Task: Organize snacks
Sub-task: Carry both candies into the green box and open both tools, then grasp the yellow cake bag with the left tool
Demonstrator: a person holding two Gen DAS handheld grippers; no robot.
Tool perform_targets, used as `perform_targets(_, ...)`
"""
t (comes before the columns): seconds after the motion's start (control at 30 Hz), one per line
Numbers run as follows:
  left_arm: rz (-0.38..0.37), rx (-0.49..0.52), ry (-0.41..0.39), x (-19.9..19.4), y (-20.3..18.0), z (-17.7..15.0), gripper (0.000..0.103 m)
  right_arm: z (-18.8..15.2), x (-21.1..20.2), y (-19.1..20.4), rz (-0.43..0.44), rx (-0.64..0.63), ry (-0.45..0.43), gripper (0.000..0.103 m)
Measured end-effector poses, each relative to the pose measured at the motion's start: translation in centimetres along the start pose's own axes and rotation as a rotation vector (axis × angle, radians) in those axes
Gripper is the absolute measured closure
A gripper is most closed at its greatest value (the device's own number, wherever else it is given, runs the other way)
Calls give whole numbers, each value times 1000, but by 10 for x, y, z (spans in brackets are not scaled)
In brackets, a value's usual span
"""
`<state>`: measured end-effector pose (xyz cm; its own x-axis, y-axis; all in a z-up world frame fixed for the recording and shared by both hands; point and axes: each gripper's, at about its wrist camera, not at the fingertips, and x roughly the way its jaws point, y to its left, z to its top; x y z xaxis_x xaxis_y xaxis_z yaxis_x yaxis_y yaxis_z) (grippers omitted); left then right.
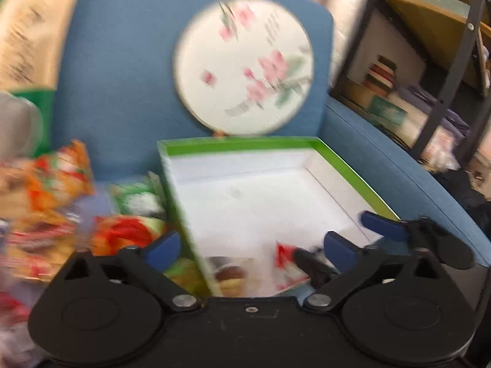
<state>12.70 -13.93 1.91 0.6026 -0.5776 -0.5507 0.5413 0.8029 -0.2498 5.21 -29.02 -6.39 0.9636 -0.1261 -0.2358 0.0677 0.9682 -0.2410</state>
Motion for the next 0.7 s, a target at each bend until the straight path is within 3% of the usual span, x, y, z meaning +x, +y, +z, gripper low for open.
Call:
perform_targets(0.13, 53, -31, -88, -59, 14, -4, 0, 3, -27, 6, 22, 26, -54, 0)
perform_targets(0.23, 138, -83, -73, -97, 26, -17, 0, 8, -41, 17, 104, 42, -71, 0)
perform_targets(0.33, 162, -88, -56, -129, 37, -37, 0, 5, -55, 32, 214, 96, -78, 0)
perform_targets(0.47, 175, -119, -23, -165, 56, -69, 0, -14, -59, 53, 400, 159, 6, 0)
perform_targets(0.6, 188, -193, -10, -192, 75, -97, 0, -23, -58, 76, 491, 124, 77, 0)
perform_targets(0.7, 211, -238, 12, -200, 88, -109, 0, -25, -63, 84, 644, 194, 106, 0)
